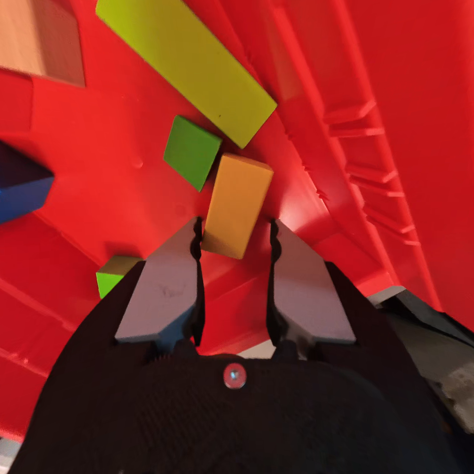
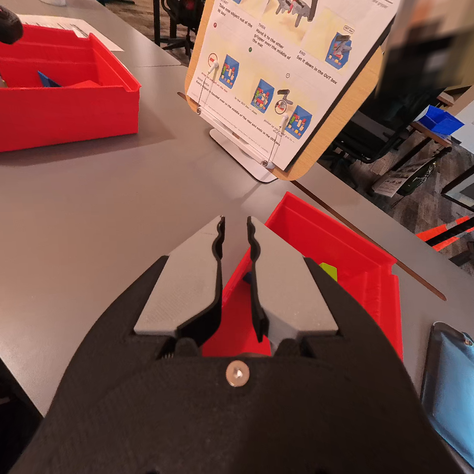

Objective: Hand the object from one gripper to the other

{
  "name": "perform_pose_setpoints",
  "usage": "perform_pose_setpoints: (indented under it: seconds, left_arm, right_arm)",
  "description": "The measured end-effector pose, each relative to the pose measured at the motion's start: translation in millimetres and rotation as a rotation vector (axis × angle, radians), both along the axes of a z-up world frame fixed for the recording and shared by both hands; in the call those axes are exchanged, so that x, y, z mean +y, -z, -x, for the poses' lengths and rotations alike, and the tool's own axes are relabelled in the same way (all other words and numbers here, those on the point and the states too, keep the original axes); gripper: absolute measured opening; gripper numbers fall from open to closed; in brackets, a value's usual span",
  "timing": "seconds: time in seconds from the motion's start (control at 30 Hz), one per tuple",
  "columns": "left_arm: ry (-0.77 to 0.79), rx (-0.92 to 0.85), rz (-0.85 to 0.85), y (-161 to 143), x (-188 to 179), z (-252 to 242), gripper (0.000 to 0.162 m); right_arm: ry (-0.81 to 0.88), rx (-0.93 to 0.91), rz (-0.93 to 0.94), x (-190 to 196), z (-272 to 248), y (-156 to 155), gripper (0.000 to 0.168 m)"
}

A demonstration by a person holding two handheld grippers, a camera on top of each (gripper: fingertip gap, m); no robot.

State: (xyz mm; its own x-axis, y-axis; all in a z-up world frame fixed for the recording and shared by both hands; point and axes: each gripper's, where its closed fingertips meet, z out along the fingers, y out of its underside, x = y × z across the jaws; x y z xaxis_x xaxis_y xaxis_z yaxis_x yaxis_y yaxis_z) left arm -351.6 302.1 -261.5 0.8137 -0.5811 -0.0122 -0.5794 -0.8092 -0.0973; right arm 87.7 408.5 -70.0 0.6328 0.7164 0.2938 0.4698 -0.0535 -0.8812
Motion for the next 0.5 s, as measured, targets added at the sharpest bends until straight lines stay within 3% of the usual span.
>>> perform_pose_setpoints:
  seconds: [0.1, 0.23, 0.33, 0.5]
  left_arm:
    - [0.136, -0.029, -0.041, -0.8, -1.0, -12.1, 0.036]
    - [0.266, 0.034, -0.173, -5.0, -0.1, -12.1, 0.033]
    - [0.243, 0.131, -0.34, -15.1, 7.9, 2.4, 0.033]
    - [0.11, 0.0, -0.677, -55.7, 9.0, 1.9, 0.033]
  right_arm:
    - [-0.017, 0.009, 0.009, -1.5, 3.5, 0.6, 0.015]
    - [-0.021, 0.007, 0.019, -1.0, 4.8, 3.3, 0.015]
    - [-0.027, 0.013, 0.016, -2.7, 5.9, 1.9, 0.015]
    - [-0.046, 0.026, 0.021, -6.5, 9.0, 0.6, 0.015]
